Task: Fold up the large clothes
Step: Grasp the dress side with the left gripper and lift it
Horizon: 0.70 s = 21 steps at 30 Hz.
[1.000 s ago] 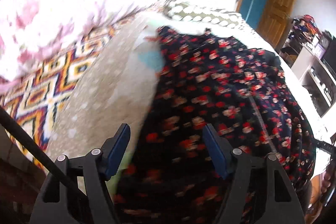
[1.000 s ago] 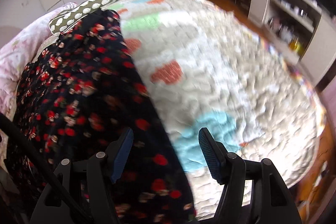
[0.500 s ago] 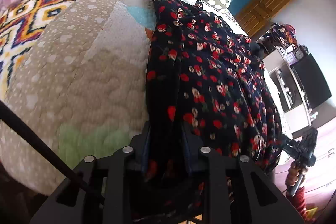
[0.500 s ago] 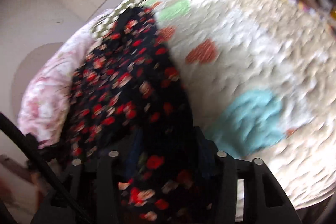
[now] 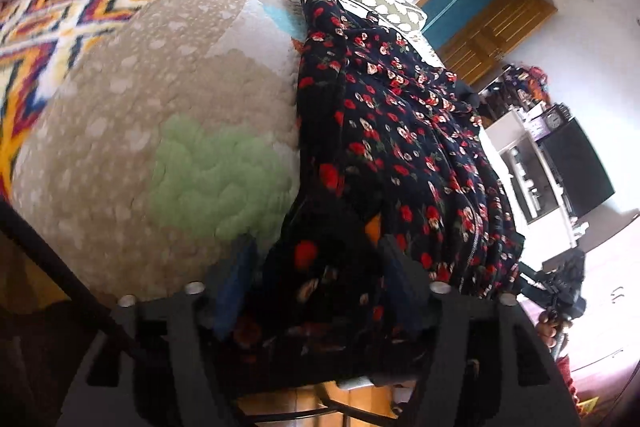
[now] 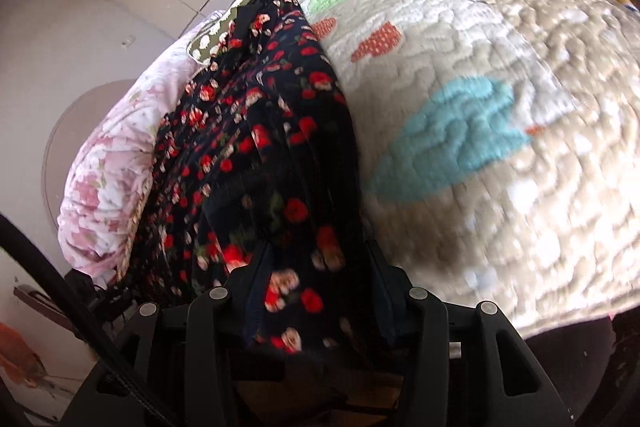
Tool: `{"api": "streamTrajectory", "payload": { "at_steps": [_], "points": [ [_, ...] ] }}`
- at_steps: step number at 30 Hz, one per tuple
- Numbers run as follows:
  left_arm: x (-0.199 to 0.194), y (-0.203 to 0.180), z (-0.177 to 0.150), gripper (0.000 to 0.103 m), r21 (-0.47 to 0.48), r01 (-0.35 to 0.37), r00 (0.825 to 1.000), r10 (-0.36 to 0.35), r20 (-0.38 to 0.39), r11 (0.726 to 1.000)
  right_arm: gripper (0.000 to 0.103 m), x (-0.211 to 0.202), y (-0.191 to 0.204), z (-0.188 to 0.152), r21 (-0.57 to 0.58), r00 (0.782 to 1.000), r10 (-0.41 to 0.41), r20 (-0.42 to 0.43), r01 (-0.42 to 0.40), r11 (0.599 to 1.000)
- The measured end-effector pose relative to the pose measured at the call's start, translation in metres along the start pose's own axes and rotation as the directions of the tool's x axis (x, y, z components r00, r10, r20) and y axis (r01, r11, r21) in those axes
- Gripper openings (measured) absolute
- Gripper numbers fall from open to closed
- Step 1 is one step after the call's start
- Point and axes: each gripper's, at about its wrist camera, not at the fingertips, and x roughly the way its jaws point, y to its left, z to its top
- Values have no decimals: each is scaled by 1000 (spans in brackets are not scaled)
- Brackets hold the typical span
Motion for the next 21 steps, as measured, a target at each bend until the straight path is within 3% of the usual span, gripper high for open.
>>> {"api": "streamTrajectory", "payload": {
  "at_steps": [8,16,21],
  "points": [
    [11,8,-35,70,17,6,999,-5,-50,1000,51,13,-4,-27,-10,996,-31,-85,31,999],
    [20,7,-44,71,18,-28,999,28,-34,999,51,13,-7,-29,-7,996,-35,-86,35,999],
    [27,-3,-50,71,53,-39,997,42,-66,998,48,12,-8,-32,-6,996,-34,-85,34,999]
  ]
}}
